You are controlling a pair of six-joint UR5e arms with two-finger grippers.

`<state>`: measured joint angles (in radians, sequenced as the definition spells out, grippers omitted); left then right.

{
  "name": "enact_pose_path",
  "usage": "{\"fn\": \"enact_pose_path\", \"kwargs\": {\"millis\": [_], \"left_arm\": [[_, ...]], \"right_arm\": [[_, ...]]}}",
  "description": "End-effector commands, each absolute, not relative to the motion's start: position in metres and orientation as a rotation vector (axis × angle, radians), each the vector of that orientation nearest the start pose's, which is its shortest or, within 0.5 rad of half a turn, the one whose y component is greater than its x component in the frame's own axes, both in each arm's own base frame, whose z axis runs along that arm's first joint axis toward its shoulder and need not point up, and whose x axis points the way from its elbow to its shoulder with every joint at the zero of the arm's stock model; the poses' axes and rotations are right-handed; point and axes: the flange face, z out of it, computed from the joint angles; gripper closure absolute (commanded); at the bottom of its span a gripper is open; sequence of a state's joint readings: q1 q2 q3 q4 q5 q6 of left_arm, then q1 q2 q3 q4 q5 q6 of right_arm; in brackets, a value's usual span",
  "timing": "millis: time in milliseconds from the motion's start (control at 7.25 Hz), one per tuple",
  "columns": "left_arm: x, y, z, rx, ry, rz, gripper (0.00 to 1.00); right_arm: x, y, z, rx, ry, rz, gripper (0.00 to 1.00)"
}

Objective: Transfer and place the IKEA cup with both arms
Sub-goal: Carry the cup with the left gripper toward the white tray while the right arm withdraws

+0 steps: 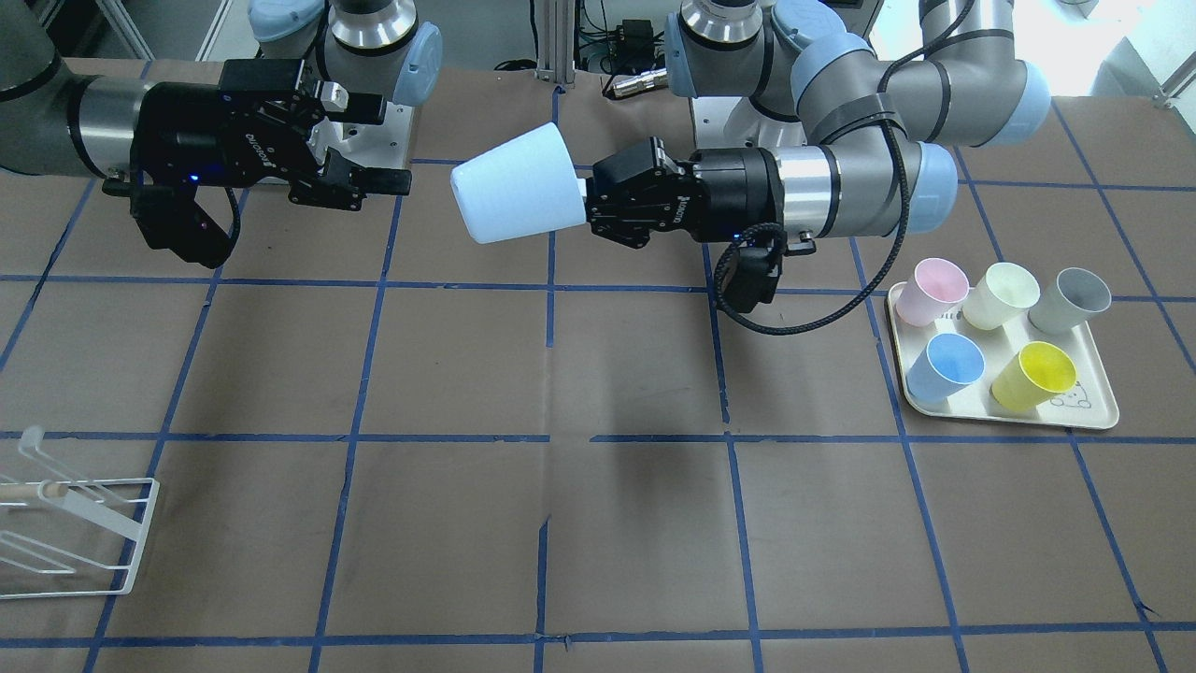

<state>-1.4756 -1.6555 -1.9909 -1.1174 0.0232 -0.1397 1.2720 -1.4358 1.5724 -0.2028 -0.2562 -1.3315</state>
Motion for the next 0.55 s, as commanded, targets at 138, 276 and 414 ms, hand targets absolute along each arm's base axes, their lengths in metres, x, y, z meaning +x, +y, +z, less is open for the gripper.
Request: {"fn": "enact_pose_path", "kwargs": {"millis": [138,276,414], "left_arm": [[-0.114,-0.509,0.355,0.384,-1.768,0.008,1.00],[-0.091,-0.515,0.349,0.424,-1.937,0.043,1.00],[-0.082,-0.520,0.352,0.432,-2.050,0.068,1.00]], "right_arm": [[0.094,-0.476,0.428,0.174,1.579,0.103,0.00],[0.093,-0.477,0.427,0.175,1.578,0.104,0.00],[0.094,-0.476,0.428,0.169,1.581,0.101,0.00]]}}
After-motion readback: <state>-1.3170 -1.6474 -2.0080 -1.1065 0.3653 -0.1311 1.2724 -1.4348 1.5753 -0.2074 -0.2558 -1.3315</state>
